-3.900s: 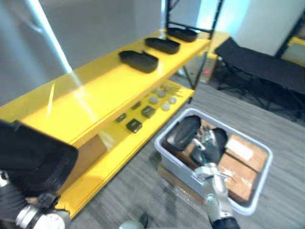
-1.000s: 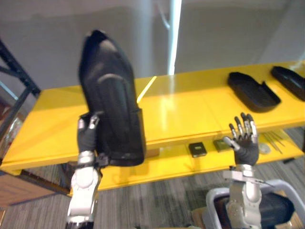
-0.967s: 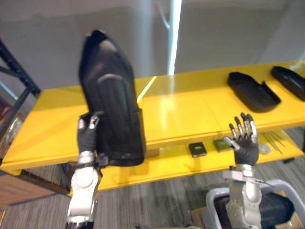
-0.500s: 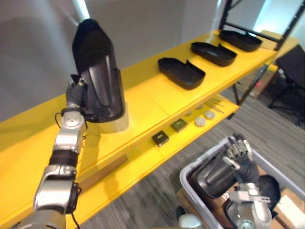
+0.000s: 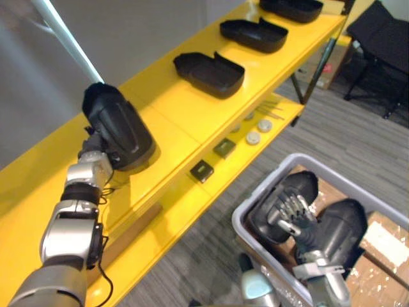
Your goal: Walk over and take plastic housings, then place them on the shelf
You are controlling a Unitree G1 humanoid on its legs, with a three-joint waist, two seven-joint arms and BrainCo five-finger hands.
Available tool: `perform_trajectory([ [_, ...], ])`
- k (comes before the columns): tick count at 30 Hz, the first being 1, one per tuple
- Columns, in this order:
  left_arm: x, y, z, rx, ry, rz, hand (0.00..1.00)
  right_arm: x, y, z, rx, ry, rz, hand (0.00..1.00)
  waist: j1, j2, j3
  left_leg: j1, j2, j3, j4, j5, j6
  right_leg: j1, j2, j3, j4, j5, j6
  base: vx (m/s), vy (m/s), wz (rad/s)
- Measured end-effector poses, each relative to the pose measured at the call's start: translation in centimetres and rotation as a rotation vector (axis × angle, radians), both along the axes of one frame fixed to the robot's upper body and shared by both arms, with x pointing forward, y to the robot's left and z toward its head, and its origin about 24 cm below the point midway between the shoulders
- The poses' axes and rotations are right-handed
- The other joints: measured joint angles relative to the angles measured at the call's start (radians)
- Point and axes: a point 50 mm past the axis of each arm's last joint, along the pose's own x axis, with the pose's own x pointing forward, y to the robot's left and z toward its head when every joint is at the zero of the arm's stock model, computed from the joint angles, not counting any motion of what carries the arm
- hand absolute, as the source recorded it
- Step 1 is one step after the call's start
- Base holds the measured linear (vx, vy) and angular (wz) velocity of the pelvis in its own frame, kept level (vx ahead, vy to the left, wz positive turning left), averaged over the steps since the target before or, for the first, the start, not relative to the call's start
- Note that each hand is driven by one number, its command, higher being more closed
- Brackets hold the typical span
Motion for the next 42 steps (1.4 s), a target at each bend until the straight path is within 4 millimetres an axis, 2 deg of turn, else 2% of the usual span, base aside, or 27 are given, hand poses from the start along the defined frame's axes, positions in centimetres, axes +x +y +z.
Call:
perform_trajectory([
  [2, -0.4, 0.2, -0.8, -0.028, 0.023, 0.031, 1.00, 0.0, 0.4, -0.1, 0.005, 0.007, 0.011, 0.00, -0.008, -0.001, 0.013, -0.001, 0.002, 0.003, 0.010, 0.000, 0.000, 0.000, 0.000, 0.003, 0.002, 0.000, 0.000, -0.03, -0.009, -0.06],
  [9, -0.9, 0.6, -1.6, -0.024, 0.031, 0.057, 1.00, 0.0, 0.6, -0.2, 0.016, 0.010, 0.025, 0.00, -0.014, 0.006, 0.018, -0.001, 0.003, 0.020, 0.031, 0.012, 0.010, 0.002, -0.004, 0.013, 0.003, 0.000, 0.000, -0.01, -0.007, -0.05],
  [10, -0.9, 0.6, -1.6, -0.024, 0.033, 0.059, 0.00, 0.0, 0.6, -0.1, 0.016, 0.009, 0.026, 0.00, -0.014, 0.008, 0.023, -0.001, 0.004, 0.021, 0.039, 0.012, 0.010, 0.004, -0.005, 0.015, 0.003, 0.000, 0.000, -0.02, -0.001, -0.03],
  [16, -1.1, 1.0, -1.7, -0.072, -0.005, 0.094, 0.00, 0.0, 0.7, -0.1, 0.004, 0.016, 0.057, 0.00, -0.024, 0.023, 0.057, -0.005, 0.004, 0.052, 0.065, 0.016, 0.012, -0.001, -0.010, 0.033, 0.002, 0.002, -0.002, -0.04, 0.004, -0.09],
  [26, -1.6, 1.3, -2.4, -0.204, -0.063, 0.160, 0.00, -0.1, 1.1, -0.2, 0.002, 0.013, 0.101, 0.00, -0.036, 0.023, 0.057, -0.008, 0.006, 0.074, 0.096, 0.018, 0.013, 0.000, -0.018, 0.042, 0.005, 0.004, -0.001, -0.03, 0.004, -0.03],
  [32, -1.8, 1.7, -2.2, -0.205, -0.090, 0.257, 0.00, -0.1, 1.4, -0.2, 0.007, 0.010, 0.116, 0.00, -0.037, 0.023, 0.057, -0.004, 0.006, 0.074, 0.095, 0.018, 0.013, 0.005, -0.018, 0.039, 0.007, 0.004, 0.000, -0.04, 0.015, 0.01],
  [38, -2.2, 2.6, -1.8, -0.108, -0.067, 0.308, 0.00, -0.5, 1.5, -0.4, 0.008, 0.013, 0.134, 0.00, -0.038, 0.023, 0.057, 0.006, 0.007, 0.072, 0.095, 0.018, 0.013, 0.020, -0.019, 0.033, 0.007, 0.005, 0.000, -0.04, 0.017, 0.03],
  [42, -2.7, 3.8, -1.0, 0.017, -0.031, 0.341, 0.00, -0.5, 1.5, -0.4, 0.009, 0.009, 0.148, 0.00, -0.038, 0.023, 0.056, 0.007, 0.007, 0.071, 0.092, 0.018, 0.013, 0.023, -0.019, 0.031, 0.007, 0.008, 0.001, -0.06, 0.016, 0.03],
])
